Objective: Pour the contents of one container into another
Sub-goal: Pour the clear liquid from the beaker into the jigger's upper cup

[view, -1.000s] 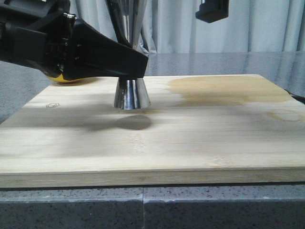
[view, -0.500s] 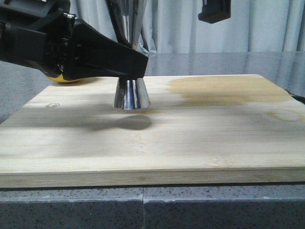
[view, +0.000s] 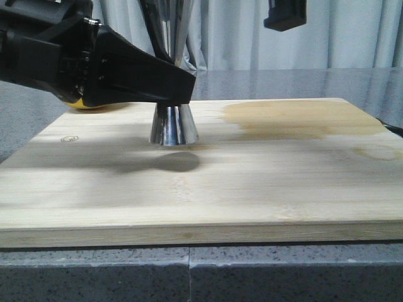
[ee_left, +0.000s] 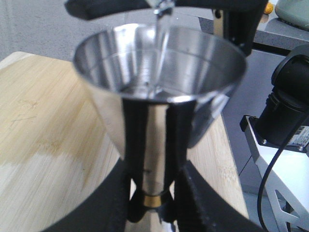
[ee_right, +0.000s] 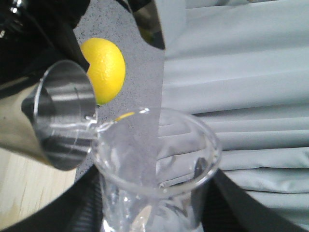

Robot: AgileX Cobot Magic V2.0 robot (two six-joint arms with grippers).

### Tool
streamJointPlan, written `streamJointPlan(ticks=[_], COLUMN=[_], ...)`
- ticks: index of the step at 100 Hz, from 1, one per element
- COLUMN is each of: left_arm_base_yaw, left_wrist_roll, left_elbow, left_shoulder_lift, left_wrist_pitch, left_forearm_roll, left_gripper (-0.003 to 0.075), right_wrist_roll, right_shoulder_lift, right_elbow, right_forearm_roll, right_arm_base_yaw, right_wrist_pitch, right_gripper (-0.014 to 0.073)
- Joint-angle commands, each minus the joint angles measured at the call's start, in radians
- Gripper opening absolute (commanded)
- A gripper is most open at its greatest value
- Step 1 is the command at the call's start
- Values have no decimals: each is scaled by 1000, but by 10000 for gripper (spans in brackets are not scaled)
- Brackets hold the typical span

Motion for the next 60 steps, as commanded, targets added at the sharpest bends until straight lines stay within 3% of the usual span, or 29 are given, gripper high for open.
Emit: streamJointPlan(ticks=[1,60], left_arm_base_yaw=[-8,-8], left_wrist_roll=[-6,-6], left_elbow=[-28,-41], left_shoulder_lift=[-45,-45], left_wrist_pitch=[-206,-206], left_forearm_roll=[-29,-19], left_gripper=[102,102], right_wrist_roll=[0,0], right_shoulder_lift=[-23,-23], right_elbow=[-39,-39], right_forearm_roll=[-13,-60], right_arm_base_yaw=[-1,-1], right_wrist_pitch=[-2,-6], right_gripper=[259,259])
